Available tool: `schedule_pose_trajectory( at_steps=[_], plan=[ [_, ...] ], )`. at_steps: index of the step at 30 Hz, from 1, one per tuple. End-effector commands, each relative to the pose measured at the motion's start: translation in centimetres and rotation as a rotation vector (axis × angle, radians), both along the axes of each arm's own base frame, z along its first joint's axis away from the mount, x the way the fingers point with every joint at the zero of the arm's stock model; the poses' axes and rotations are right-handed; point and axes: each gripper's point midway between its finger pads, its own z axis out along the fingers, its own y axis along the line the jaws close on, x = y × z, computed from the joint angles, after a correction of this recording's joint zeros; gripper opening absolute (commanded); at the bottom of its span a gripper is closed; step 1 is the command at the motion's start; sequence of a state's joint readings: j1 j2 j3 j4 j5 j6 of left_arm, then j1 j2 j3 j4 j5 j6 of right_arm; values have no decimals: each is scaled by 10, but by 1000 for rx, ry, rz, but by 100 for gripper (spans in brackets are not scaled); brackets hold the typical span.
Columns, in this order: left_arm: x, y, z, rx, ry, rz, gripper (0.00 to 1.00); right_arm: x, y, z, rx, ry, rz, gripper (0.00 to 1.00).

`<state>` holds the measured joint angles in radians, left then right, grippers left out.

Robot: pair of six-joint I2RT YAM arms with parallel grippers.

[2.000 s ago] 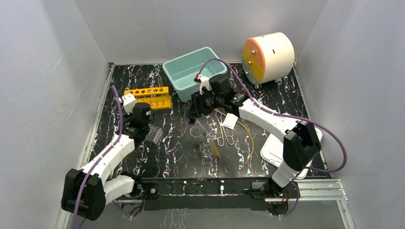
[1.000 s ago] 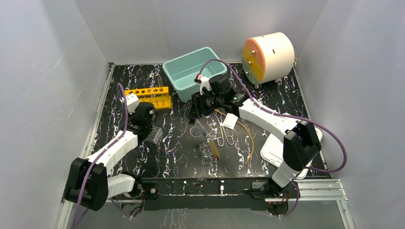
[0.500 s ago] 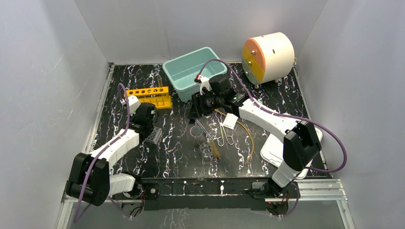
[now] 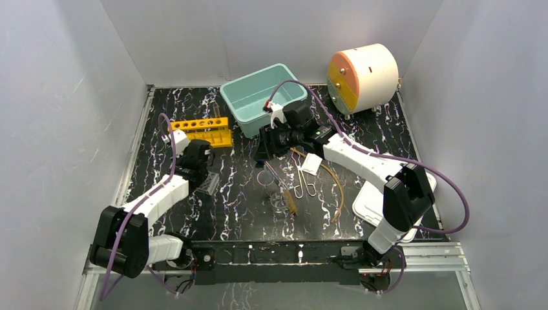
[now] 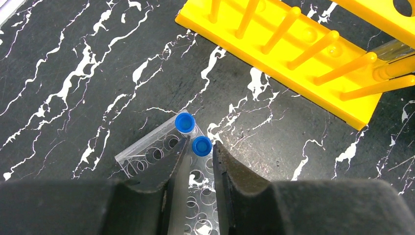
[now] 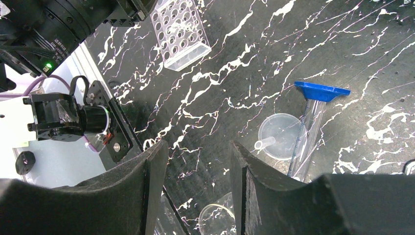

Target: Organize the chemistry lab equipment

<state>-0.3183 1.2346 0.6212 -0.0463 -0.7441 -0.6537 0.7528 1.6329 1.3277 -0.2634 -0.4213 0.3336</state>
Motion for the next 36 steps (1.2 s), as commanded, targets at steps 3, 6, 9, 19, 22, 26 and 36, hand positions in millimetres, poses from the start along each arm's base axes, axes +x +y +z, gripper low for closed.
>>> schedule_pose_trajectory(
  at_steps=[3, 6, 9, 19, 22, 26, 36],
  plan=[
    [7, 0, 27, 17, -48, -3, 29, 6, 2, 26, 53, -63, 5, 57],
    [10, -1, 42, 11, -69, -9, 37, 6, 2, 26, 55, -64, 2, 57],
    [11, -2, 55, 4, -85, -17, 46, 5, 1, 26, 55, -64, 0, 57],
    [-6, 0, 74, -17, -17, -3, 62, 2, -2, 27, 57, -60, -9, 57],
    [-12, -3, 70, -47, 24, 4, 62, 0, -3, 27, 61, -51, -9, 57],
    [-14, -18, 82, -121, 27, -61, 60, 1, -6, 27, 51, -53, -25, 57],
    [-28, -91, 128, -361, -17, -479, 71, 7, -46, -3, -136, -29, -217, 67]
  ],
)
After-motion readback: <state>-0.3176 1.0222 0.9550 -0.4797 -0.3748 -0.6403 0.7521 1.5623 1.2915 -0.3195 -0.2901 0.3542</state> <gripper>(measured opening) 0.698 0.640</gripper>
